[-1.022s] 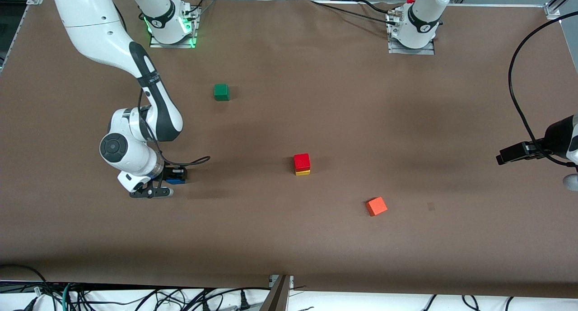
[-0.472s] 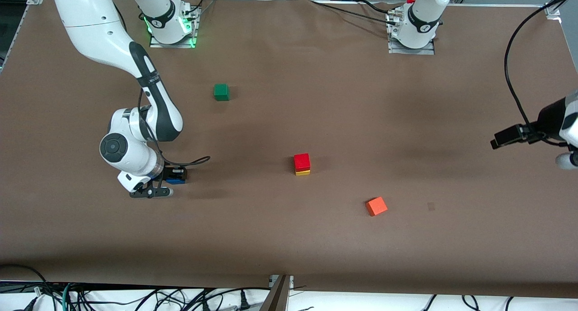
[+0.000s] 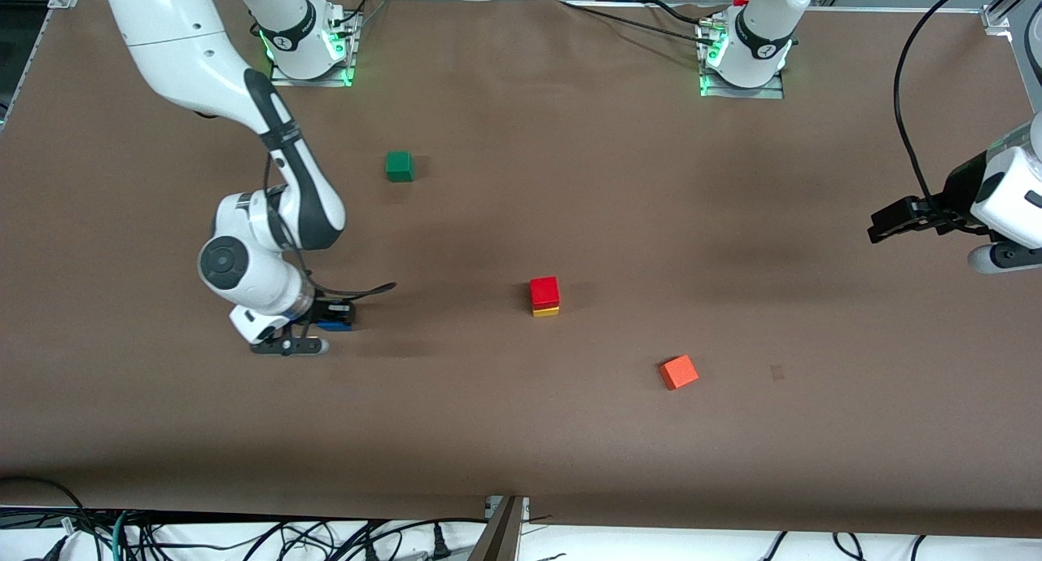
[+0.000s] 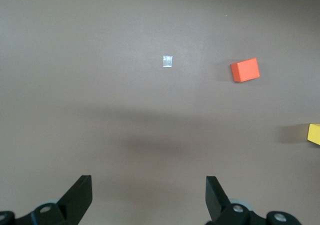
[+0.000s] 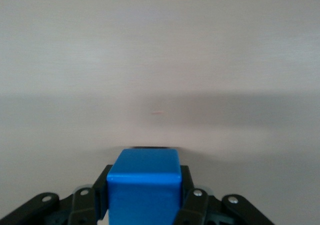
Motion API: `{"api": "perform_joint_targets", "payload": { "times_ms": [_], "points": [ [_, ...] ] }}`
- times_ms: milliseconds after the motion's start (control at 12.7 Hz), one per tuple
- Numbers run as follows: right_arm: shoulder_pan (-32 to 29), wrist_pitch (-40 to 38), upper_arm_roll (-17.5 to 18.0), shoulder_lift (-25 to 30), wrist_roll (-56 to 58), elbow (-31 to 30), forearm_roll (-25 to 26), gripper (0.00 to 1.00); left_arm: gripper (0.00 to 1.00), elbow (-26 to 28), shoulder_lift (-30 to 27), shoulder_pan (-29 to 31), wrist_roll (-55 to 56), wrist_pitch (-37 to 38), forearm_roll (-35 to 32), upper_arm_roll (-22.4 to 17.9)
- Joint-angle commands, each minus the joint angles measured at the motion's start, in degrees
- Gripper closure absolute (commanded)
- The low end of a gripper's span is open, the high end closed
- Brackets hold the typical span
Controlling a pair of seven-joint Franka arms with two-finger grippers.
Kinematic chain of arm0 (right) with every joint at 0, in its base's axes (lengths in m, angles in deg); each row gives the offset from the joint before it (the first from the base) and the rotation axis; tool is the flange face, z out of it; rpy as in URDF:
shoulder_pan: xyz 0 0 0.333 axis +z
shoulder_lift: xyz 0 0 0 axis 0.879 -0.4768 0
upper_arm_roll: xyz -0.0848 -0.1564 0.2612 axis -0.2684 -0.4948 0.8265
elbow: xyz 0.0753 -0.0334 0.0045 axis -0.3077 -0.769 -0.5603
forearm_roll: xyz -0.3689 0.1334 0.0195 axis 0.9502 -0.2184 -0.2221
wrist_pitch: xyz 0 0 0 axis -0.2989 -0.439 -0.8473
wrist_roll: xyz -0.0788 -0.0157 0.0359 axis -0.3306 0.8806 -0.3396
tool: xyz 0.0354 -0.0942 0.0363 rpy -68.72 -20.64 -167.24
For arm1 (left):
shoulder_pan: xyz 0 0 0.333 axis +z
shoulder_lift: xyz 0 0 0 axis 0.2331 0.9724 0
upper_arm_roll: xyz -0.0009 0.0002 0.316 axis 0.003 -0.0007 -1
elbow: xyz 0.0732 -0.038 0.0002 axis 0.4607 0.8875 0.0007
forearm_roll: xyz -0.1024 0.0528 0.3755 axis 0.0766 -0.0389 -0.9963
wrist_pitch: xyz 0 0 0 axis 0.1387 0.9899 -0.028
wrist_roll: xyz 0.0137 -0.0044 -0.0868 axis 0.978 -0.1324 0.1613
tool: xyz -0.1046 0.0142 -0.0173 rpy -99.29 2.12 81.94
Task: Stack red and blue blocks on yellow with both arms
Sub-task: 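Lift the blue cube with the right gripper and carry it over the red cube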
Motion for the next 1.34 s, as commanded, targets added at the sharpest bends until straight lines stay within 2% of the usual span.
{"api": "perform_joint_targets", "payload": {
  "times_ms": [0,236,629,865,1179,1258],
  "points": [
    [3.9,-5.7,1.7,2.3,-8.1,4.3,-0.6,0.63,0.0,2.4,-2.1,0.7,0.0,-1.0,-2.7,1.4],
    [13.3,-15.6,1.6,1.2,-21.5,15.5,0.2,0.63,0.0,1.7,-1.3,0.4,0.0,-0.3,-2.7,1.5],
    [24.0,-16.3,1.4,-4.2,-29.4,25.7,3.4,0.63,0.0,1.1,-0.5,0.7,0.0,-0.3,-2.6,1.4],
    [27.8,-16.3,0.8,-9.8,-35.2,32.7,6.0,0.63,0.0,0.6,-0.3,0.7,-0.2,-0.3,-2.6,1.1],
    [28.1,-15.7,0.7,-11.6,-35.6,35.2,7.0,0.62,0.0,0.0,0.2,0.7,-0.2,-0.4,-2.5,1.0],
    [28.8,-15.7,0.7,-12.2,-35.2,36.2,8.6,0.62,0.0,-0.1,0.3,0.7,-0.1,-0.4,-2.4,1.0]
  ]
}}
